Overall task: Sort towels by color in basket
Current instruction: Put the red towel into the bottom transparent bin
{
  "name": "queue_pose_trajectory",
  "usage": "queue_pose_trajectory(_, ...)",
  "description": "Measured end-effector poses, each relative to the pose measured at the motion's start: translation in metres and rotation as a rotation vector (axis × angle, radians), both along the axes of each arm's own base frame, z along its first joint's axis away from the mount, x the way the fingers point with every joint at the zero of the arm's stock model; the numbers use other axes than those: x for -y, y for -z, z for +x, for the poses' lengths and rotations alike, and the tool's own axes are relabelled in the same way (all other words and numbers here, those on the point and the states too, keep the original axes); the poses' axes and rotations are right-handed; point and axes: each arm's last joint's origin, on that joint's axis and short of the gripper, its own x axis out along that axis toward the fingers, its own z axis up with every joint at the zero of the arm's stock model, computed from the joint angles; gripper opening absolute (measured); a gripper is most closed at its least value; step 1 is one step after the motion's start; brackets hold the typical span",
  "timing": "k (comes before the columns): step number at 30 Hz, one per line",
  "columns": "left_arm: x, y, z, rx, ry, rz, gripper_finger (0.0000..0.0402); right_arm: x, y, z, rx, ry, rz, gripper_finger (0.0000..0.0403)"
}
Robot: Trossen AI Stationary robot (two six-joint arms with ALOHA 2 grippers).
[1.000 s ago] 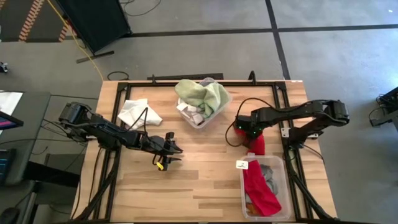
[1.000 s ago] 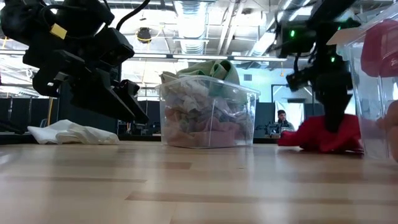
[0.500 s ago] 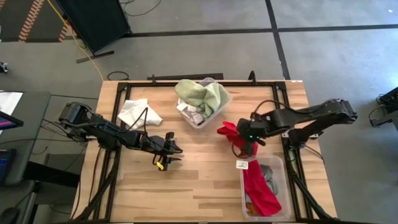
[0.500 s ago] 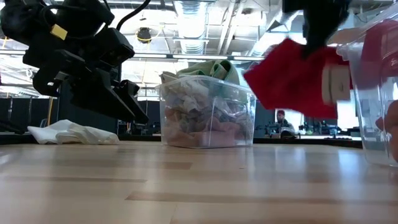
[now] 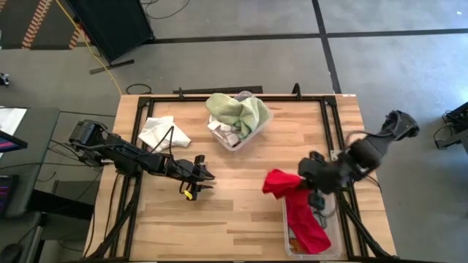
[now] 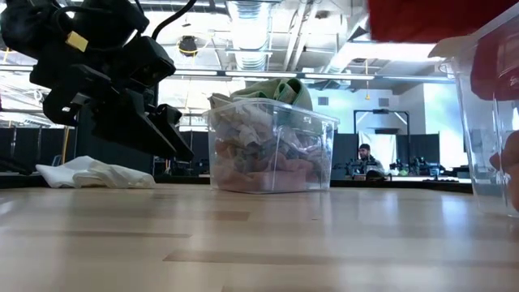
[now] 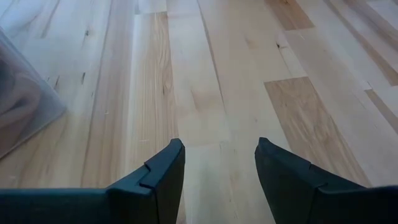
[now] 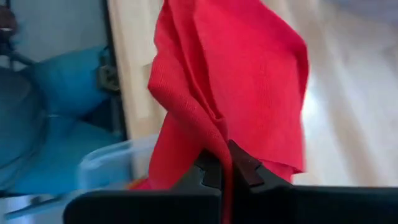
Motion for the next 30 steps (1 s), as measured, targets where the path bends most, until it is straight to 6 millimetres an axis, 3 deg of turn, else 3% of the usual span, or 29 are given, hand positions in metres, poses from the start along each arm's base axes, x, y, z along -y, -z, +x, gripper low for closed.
queue_pose_trajectory(7,0.000,0.000,0.000,0.001,-0.002,0.007,0.0185,-0.034,0.001,-0.029,-0.099,0.081,0.142,0.0021)
queue_pose_trajectory(12,-0.001,0.000,0.000,0.004,-0.014,0.026,0.0185,-0.061,0.017,-0.031,-0.179,0.110,0.130,0.0021)
queue_pose_trajectory(21,-0.001,0.000,0.000,0.006,-0.011,0.049,0.0185,-0.099,0.066,0.001,-0.302,0.111,-0.013,0.0021)
queue_pose_trajectory(30,-0.001,0.000,0.000,0.006,-0.010,0.051,0.0185,-0.127,0.135,0.032,-0.544,0.049,-0.142,0.0022)
